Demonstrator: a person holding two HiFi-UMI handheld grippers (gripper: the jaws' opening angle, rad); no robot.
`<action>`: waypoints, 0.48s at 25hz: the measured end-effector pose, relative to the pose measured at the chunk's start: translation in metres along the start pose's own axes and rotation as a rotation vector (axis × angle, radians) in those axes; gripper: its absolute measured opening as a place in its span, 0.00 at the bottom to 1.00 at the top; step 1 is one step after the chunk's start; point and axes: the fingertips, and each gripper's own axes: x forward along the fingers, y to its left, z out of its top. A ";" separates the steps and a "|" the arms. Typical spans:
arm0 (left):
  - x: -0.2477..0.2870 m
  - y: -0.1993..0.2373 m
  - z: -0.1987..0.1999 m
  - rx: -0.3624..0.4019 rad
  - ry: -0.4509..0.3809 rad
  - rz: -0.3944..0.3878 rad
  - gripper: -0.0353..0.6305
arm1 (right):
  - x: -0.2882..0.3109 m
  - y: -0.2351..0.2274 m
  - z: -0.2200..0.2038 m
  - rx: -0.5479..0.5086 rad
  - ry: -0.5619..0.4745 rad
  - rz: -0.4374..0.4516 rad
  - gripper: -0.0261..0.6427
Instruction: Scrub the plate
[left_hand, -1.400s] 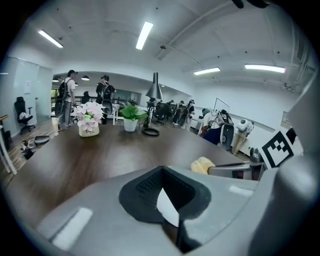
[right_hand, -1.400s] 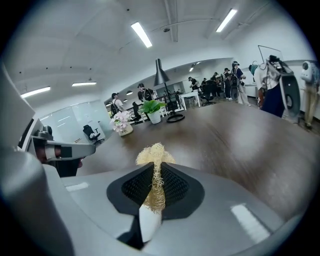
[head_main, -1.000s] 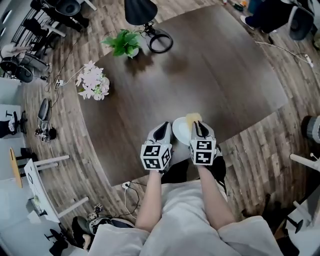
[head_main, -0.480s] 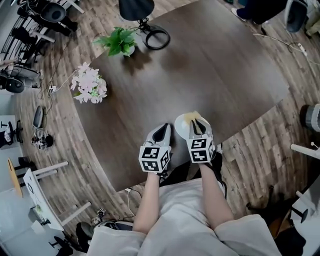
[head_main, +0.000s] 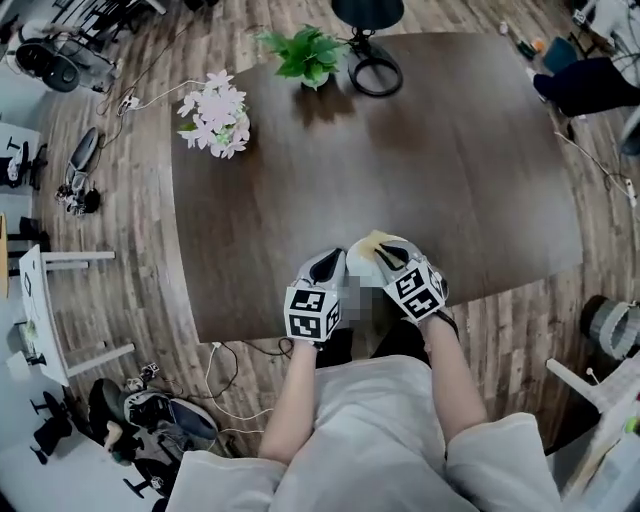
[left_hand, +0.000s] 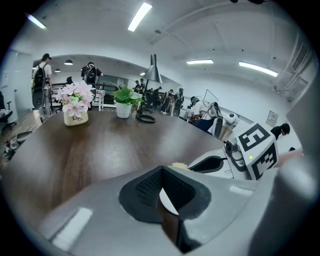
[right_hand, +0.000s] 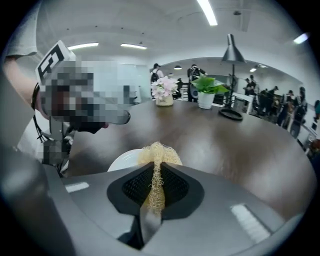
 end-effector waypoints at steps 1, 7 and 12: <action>0.000 0.000 -0.001 -0.012 -0.005 0.020 0.05 | 0.000 0.002 -0.001 -0.047 0.003 0.045 0.13; -0.008 -0.007 -0.012 -0.081 -0.030 0.119 0.05 | -0.003 0.013 -0.003 -0.225 0.006 0.259 0.13; -0.001 -0.015 -0.027 -0.067 -0.015 0.102 0.05 | -0.020 -0.006 0.020 0.006 -0.064 0.010 0.13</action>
